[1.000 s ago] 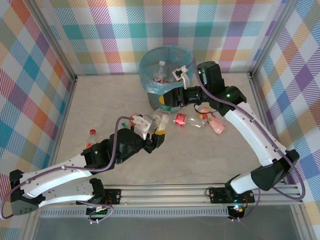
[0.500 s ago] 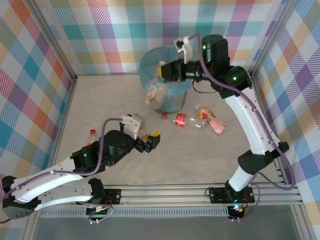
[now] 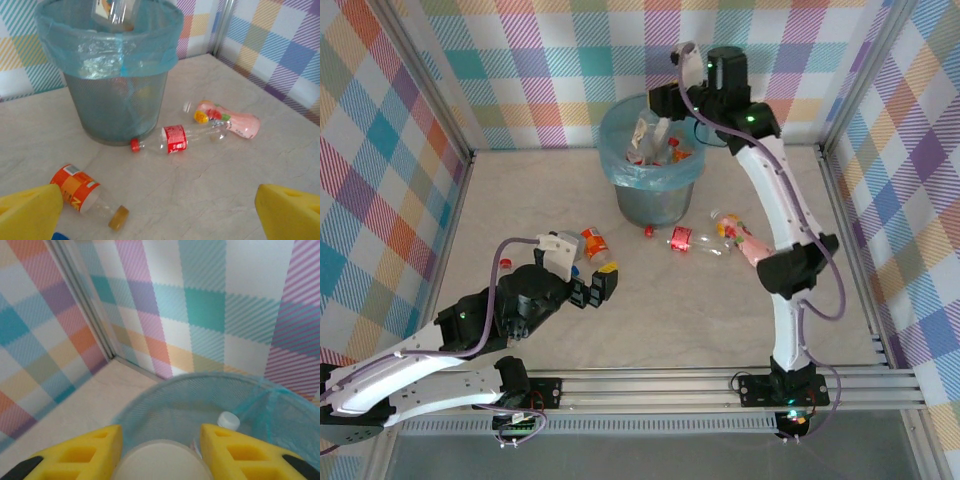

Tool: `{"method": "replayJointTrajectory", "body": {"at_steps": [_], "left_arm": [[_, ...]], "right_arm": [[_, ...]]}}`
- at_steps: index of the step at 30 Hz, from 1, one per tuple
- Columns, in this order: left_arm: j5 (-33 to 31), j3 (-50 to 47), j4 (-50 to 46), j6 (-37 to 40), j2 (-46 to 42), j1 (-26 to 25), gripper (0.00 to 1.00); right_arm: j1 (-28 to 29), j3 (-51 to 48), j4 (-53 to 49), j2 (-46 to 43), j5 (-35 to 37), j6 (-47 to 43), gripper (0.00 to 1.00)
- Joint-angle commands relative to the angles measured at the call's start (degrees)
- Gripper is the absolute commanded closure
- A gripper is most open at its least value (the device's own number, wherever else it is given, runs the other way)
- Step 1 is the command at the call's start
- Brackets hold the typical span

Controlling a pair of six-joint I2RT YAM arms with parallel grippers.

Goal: Put the plastic bottles in the bin

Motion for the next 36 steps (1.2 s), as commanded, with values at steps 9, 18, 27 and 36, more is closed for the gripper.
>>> {"method": "replayJointTrajectory", "body": {"at_steps": [9, 18, 27, 36], "left_arm": [[-3.9, 1.2, -4.1, -4.0, 1.5, 0.4, 0.02], [-5.4, -0.3, -4.5, -4.8, 1.0, 0.5, 0.02], [-8.1, -0.3, -6.2, -5.7, 0.4, 0.5, 0.02], [-12.5, 1.7, -15.3, -14.2, 1.6, 1.8, 0.02]], "right_arm": [[0.1, 2.3, -2.8, 11.2, -11.6, -4.7, 0.53], [0.1, 2.1, -3.6, 15.6, -13.0, -5.6, 0.31], [0.0, 2.8, -0.8, 11.6, -16.1, -3.4, 0.34], [0.1, 5.0, 0.4, 4.2, -15.8, 3.6, 0.33]]}}
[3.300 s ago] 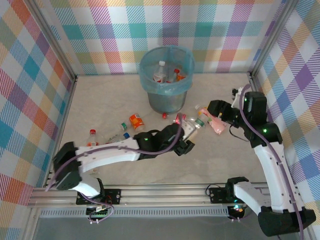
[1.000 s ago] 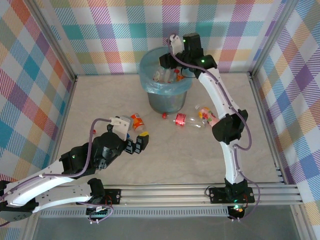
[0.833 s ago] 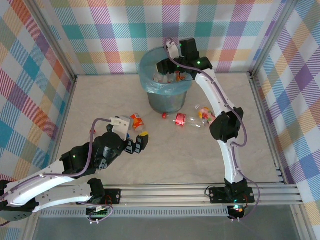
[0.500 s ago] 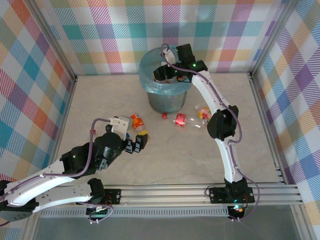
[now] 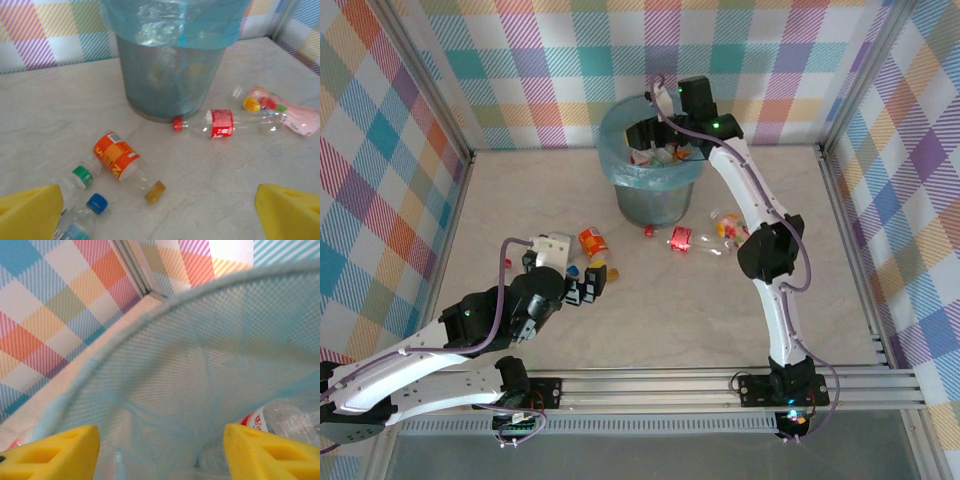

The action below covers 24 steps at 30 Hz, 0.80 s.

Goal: Put the plastic bottles in the bin

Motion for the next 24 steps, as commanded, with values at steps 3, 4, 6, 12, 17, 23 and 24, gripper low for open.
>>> {"method": "replayJointTrajectory", "body": {"at_steps": [3, 4, 6, 12, 17, 23, 24], "left_arm": [[-1.8, 2.5, -9.9, -10.0, 2.5, 3.3, 0.03], [-0.2, 2.6, -10.6, -11.5, 3.4, 4.4, 0.03], [3.9, 2.5, -10.4, -14.2, 5.8, 6.9, 0.03], [15.2, 0.5, -1.8, -18.0, 15.5, 15.3, 0.05], [24.9, -0.1, 7.5, -20.5, 23.8, 22.0, 0.11], [26.9, 2.1, 12.9, -20.6, 33.6, 24.0, 0.09], [27.0, 2.5, 13.2, -20.8, 35.0, 24.1, 0.08]], "right_arm": [[0.2, 1.7, 1.2, -11.2, 0.6, 6.5, 0.33], [0.3, 0.5, 0.7, -12.9, 0.9, 7.2, 0.33], [0.6, -4.0, 0.3, -17.0, 0.9, 8.1, 0.33], [2.9, -30.2, 6.9, -33.8, 4.4, 8.0, 0.33], [3.4, -51.6, 14.8, -46.8, 8.3, 9.7, 0.33], [3.4, -69.8, 20.7, -57.3, 13.4, 13.7, 0.33], [3.4, -71.0, 20.7, -58.2, 13.3, 14.4, 0.33]]}}
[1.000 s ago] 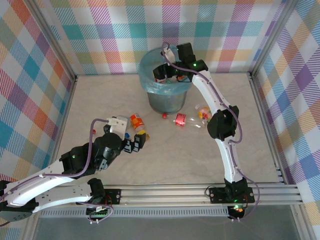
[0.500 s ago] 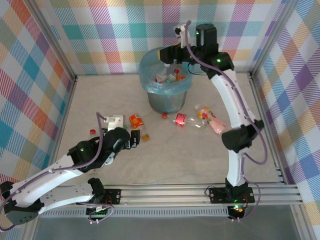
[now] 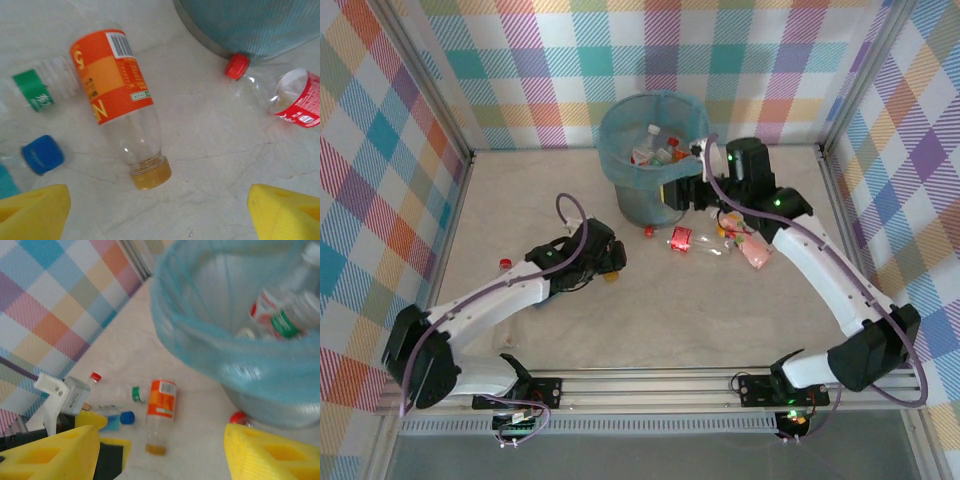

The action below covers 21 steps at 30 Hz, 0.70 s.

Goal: Put the plastic bottles in the bin

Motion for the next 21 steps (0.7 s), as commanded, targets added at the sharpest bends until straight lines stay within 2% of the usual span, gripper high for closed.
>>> {"method": "replayJointTrajectory", "body": {"at_steps": [1, 4, 7, 15, 18, 21], "left_arm": [[2.9, 2.2, 4.3, -1.7, 3.9, 1.1, 0.08], [3.2, 2.6, 6.0, -3.6, 8.0, 1.4, 0.07], [0.9, 3.3, 6.0, -4.6, 11.9, 1.5, 0.06], [0.3, 3.9, 7.3, -6.4, 20.5, 2.0, 0.09], [0.5, 3.8, 8.2, -6.3, 22.5, 2.0, 0.11], [0.7, 4.0, 8.7, -5.7, 23.9, 2.0, 0.18]], "right_arm": [[-0.1, -4.0, 6.0, -4.8, 2.4, 4.0, 0.33], [-0.1, -6.2, 6.1, -6.9, 2.2, 4.8, 0.33], [-0.1, -7.6, 6.4, -8.2, 2.6, 4.8, 0.32], [-0.1, -8.7, 6.4, -9.3, 1.5, 5.6, 0.32], [-0.2, -9.1, 6.5, -9.2, 1.5, 5.6, 0.32], [-0.1, -9.3, 6.5, -9.0, 1.2, 5.8, 0.32]]}}
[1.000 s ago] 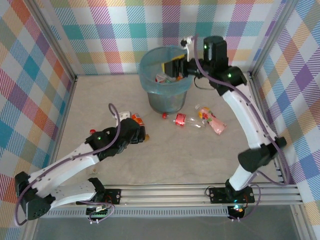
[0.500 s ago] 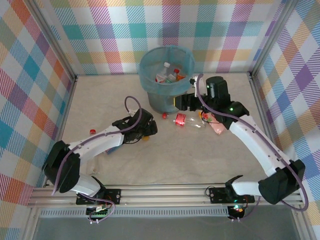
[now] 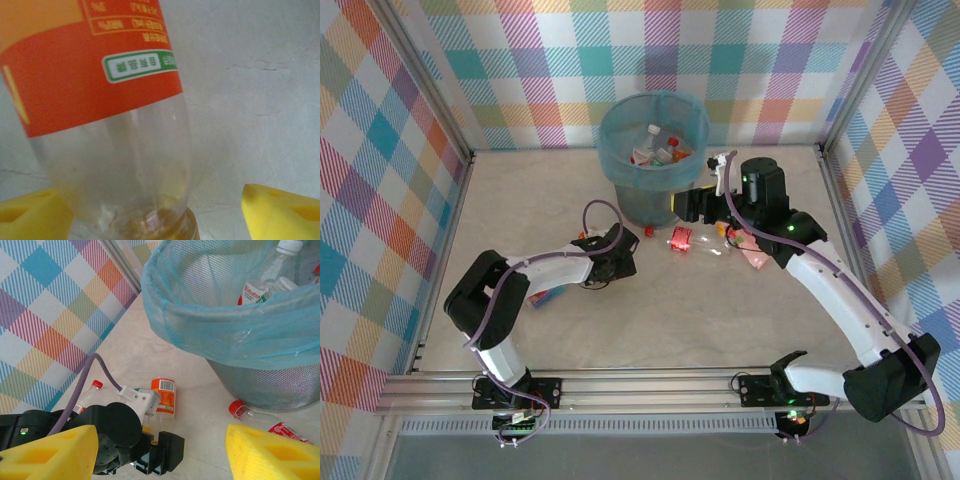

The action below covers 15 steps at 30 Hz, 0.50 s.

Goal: Put the plastic bottles in the bin

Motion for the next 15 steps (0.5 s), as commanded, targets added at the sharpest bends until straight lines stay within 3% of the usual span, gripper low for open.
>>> {"method": "replayJointTrajectory", "body": {"at_steps": [1, 7, 15], "left_arm": [[-0.6, 1.8, 1.4, 0.1, 1.3, 0.5, 0.21], [0.5, 0.9, 2.7, 0.9, 1.2, 0.5, 0.40], [-0.7, -2.2, 3.7, 1.7, -4.9, 0.5, 0.56]], "right_arm": [[-0.1, -0.3, 1.5, -0.4, -0.9, 1.0, 0.32], [-0.1, -0.1, 1.3, -0.3, -0.6, 1.0, 0.32], [-0.1, 1.0, 1.3, -0.5, -0.2, 1.0, 0.32]]}}
